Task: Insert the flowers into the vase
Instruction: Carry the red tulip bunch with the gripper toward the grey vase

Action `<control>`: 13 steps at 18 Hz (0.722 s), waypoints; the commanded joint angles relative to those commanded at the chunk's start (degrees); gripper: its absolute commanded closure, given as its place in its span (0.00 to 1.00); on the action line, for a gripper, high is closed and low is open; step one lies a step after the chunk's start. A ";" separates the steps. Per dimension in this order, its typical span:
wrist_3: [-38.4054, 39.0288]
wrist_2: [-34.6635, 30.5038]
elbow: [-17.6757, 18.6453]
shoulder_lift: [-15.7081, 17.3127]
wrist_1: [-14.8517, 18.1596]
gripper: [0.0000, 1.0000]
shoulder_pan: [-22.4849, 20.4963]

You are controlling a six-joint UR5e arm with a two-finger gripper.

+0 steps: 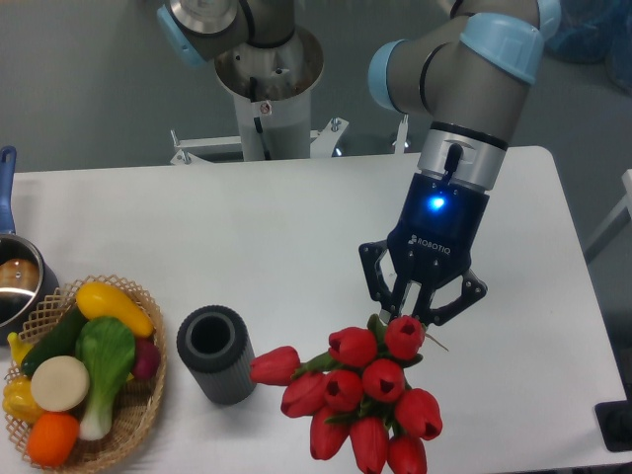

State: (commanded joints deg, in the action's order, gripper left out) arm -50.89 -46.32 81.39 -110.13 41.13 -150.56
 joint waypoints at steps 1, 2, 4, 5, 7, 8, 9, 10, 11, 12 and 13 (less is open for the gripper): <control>0.00 0.00 0.00 -0.09 0.00 0.78 0.00; 0.00 0.00 0.26 0.00 0.00 0.78 0.09; 0.17 0.00 -0.09 -0.09 0.00 0.78 0.52; 0.44 0.00 -0.09 -0.26 0.00 0.77 0.70; 0.44 0.00 -0.09 -0.53 -0.09 0.78 0.88; 0.44 0.00 -0.09 -0.53 -0.09 0.77 1.05; 0.27 0.09 -0.09 -0.61 -0.09 0.77 1.23; 0.09 1.74 0.09 -1.14 -0.09 0.77 1.49; 0.09 3.06 0.44 -1.40 -0.09 0.77 1.58; 0.00 3.60 0.61 -1.58 -0.09 0.77 1.67; 0.09 3.86 0.62 -1.67 -0.09 0.77 1.93</control>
State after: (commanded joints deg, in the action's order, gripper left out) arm -50.80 -42.45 82.00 -111.80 41.04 -148.63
